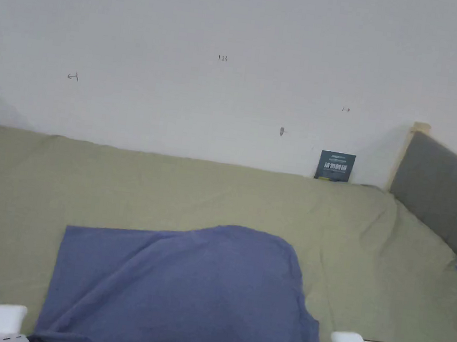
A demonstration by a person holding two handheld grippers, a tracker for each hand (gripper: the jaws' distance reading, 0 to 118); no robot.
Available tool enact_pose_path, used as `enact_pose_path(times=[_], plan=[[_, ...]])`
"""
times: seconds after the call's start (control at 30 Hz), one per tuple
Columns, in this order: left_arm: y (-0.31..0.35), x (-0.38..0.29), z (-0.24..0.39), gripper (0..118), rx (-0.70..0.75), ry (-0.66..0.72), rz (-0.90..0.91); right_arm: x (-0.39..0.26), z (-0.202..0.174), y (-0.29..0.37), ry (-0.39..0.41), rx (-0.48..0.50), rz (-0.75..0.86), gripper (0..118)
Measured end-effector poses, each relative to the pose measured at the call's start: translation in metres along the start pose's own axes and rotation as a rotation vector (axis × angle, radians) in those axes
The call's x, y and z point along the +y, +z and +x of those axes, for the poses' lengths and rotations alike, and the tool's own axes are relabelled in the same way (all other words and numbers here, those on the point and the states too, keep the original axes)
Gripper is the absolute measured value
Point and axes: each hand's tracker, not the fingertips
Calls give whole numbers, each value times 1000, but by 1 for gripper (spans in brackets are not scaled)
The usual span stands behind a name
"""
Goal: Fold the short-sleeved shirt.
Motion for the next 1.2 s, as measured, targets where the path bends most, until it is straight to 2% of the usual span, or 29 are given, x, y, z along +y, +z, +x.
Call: enact_pose_path(times=[0.03,0.07,0.1,0.13,0.2,0.27,0.33,0.4,0.5,0.53,0.57,0.6,0.63,0.67,0.7,0.73,0.77,0.8,0.87,0.9,0.93,0.97,1.0,1.03,1.07,1.13,1.2], plan=[[-3,-4,-4,25,-2,35,-13,-8,3,-7,-20,-28,-3,8],[-3,-10,-8,73,5,50,-3,-11,6,-8,-32,-58,17,42],[0,-12,-10,109,-1,45,7,-12,5,-3,-36,-59,57,83],[4,-13,-12,118,-8,47,17,-10,7,2,-52,-53,74,114],[32,-16,-9,117,-9,55,97,-8,6,26,-72,14,135,118],[62,-14,-7,118,-6,68,140,-10,-3,63,-85,33,255,118],[110,-28,0,118,-86,114,267,-22,-10,93,-103,84,324,118],[142,-40,7,118,-94,113,345,-32,-29,125,-83,63,357,118],[166,-61,16,118,-17,28,358,-50,-43,142,-65,9,389,118],[172,-67,18,118,-5,15,380,-55,-44,143,-67,7,385,117],[172,-68,17,117,-20,11,350,-59,-44,145,-74,11,391,107],[170,-66,15,104,-37,2,332,-63,-43,147,-89,21,411,79],[169,-65,16,56,-33,-18,322,-58,-45,149,-97,12,404,32],[160,-63,20,0,15,-67,279,-57,-46,146,-97,-43,382,0],[146,-65,19,0,82,-105,245,-59,-48,146,-93,-48,403,0],[139,-60,22,0,-10,-186,224,-59,-45,145,-93,-8,402,0],[127,-57,20,0,-15,-135,190,-54,-45,143,-104,24,389,0],[116,-53,18,0,1,-126,177,-52,-47,139,-110,1,371,0],[102,-46,15,0,33,-191,164,-50,-46,131,-115,2,343,0],[90,-43,15,7,50,-193,150,-46,-42,125,-124,8,329,0],[76,-42,13,35,52,-202,133,-46,-43,121,-128,-2,317,0],[64,-37,10,98,48,-217,83,-46,-42,116,-130,-8,303,0],[51,-32,8,118,34,-218,37,-45,-42,112,-136,-7,288,0],[39,-33,6,118,27,-215,-9,-44,-39,104,-147,-7,269,0],[33,-32,9,118,-21,-246,82,-44,-39,100,-154,-11,254,0],[10,-24,5,118,41,-223,-26,-43,-37,91,-154,-23,221,0],[-3,-25,9,118,62,-238,-27,-43,-32,83,-160,-30,192,0]])
